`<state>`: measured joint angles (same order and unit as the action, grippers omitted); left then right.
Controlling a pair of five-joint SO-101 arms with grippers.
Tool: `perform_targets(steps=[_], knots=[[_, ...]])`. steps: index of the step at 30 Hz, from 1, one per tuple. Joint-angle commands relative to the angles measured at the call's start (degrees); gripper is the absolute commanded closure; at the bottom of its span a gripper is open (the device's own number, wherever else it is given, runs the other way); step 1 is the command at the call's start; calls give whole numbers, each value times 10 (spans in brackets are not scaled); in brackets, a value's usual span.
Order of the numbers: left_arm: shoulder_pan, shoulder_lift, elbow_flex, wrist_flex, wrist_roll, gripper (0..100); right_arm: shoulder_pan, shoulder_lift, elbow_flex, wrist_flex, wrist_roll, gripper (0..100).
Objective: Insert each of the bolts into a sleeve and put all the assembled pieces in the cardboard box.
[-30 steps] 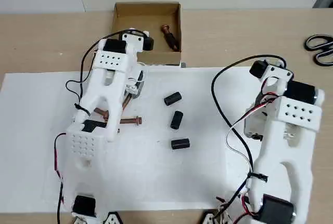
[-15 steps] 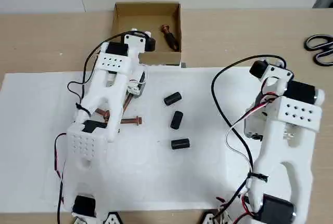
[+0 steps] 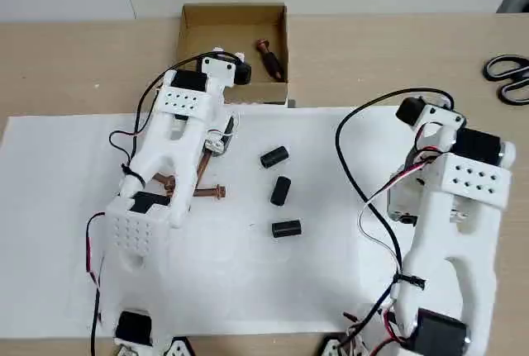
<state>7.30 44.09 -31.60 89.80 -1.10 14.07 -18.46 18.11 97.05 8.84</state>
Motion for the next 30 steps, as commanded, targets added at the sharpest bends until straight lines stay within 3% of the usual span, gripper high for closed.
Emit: perform_targets(steps=[1,6,10,21,27,30], knots=[[-3,-7,-55,35,2,995,-7,-33,-7,7,2,995],[3,-7,-172,108,33,995,-31,-114,-8,16,2,995],[16,-32,-201,108,56,995,-50,-183,-7,-6,1,995],[87,-316,-84,106,86,995,-82,-266,17,-22,0,995],[90,-461,-16,106,86,995,-84,-267,47,-23,0,995],[90,-530,38,106,86,995,-117,-269,47,-22,0,995]])
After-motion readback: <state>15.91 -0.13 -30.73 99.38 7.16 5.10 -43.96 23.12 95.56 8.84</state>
